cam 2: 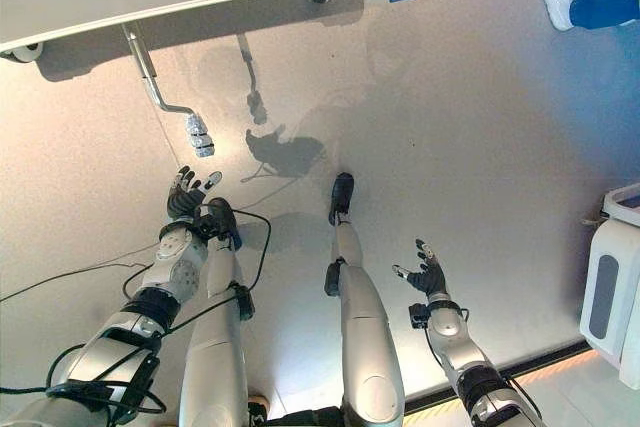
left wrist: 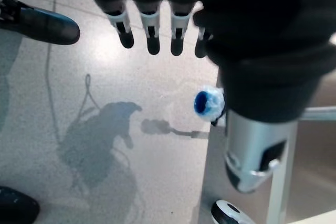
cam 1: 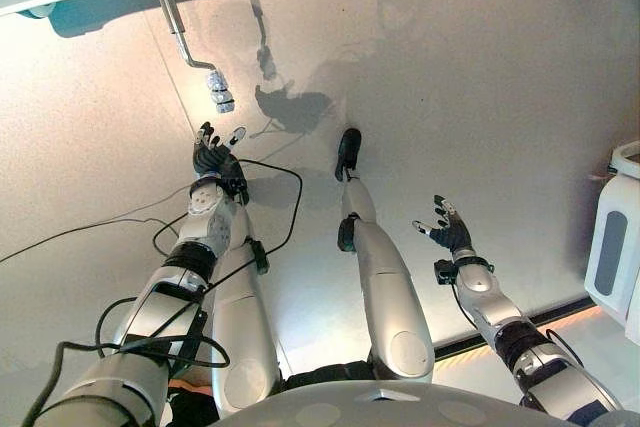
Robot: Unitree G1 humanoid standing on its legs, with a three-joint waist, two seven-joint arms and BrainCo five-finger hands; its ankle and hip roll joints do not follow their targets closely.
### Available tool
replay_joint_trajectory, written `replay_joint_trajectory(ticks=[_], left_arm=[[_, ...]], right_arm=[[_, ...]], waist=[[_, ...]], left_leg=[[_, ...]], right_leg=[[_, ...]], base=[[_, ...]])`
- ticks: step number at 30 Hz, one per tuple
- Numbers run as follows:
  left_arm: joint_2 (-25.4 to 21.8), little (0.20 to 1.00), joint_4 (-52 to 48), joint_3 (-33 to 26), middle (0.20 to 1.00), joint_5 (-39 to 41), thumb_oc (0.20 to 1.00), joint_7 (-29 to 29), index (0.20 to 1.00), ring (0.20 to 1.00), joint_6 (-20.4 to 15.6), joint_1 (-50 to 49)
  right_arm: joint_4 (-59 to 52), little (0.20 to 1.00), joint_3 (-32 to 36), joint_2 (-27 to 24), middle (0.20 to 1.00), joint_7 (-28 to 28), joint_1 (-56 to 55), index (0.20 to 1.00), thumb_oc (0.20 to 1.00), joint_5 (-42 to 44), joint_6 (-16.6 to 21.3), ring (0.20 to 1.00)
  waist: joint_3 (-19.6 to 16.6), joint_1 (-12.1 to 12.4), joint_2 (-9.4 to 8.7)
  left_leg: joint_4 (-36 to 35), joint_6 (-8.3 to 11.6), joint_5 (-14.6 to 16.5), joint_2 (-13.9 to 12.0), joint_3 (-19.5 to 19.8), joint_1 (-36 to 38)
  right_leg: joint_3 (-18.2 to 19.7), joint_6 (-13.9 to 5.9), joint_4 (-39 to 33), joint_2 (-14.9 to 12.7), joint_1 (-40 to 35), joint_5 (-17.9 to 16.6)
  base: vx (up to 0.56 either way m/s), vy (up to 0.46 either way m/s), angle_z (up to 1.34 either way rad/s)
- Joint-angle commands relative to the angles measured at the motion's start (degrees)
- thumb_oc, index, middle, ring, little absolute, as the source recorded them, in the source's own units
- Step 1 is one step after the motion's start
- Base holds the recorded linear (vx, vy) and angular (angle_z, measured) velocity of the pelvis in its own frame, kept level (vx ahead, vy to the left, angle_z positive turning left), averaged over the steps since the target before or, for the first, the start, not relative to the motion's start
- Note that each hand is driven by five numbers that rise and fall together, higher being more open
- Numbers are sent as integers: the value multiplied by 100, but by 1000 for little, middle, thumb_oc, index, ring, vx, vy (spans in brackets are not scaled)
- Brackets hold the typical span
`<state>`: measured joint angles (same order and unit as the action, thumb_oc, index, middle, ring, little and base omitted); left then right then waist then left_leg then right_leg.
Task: Raise the hospital bed
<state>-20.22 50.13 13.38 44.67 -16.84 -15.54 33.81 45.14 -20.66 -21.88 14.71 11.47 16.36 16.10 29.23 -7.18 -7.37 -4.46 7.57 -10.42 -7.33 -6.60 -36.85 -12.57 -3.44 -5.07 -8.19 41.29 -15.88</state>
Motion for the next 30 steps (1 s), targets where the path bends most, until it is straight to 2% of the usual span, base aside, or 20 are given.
replay_joint_trajectory(ticks=[1,19,30], left_arm=[[-233,1000,156,-128,1000,174,1000,48,1000,1000,-66,180],[-695,1000,1125,44,1000,246,1000,-37,1000,1000,125,1666],[-904,1000,1574,100,1000,110,1000,-24,1000,1000,221,2149]], right_arm=[[-110,1000,121,-178,1000,13,-383,1000,1000,38,-43,1000],[-60,1000,-8,-231,1000,18,-227,1000,1000,214,-18,1000],[-35,1000,-74,-245,1000,-61,-182,1000,1000,318,36,1000]], waist=[[56,30,-300],[56,-131,-463],[55,-203,-533]], left_leg=[[-54,-346,24,313,168,-359],[-54,-359,101,282,135,-437],[-54,-363,141,272,122,-453]], right_leg=[[-54,-576,35,162,-43,67],[9,-621,13,182,49,62],[44,-638,7,185,80,53]], base=[[11,1,5],[3,2,1],[0,0,0]])
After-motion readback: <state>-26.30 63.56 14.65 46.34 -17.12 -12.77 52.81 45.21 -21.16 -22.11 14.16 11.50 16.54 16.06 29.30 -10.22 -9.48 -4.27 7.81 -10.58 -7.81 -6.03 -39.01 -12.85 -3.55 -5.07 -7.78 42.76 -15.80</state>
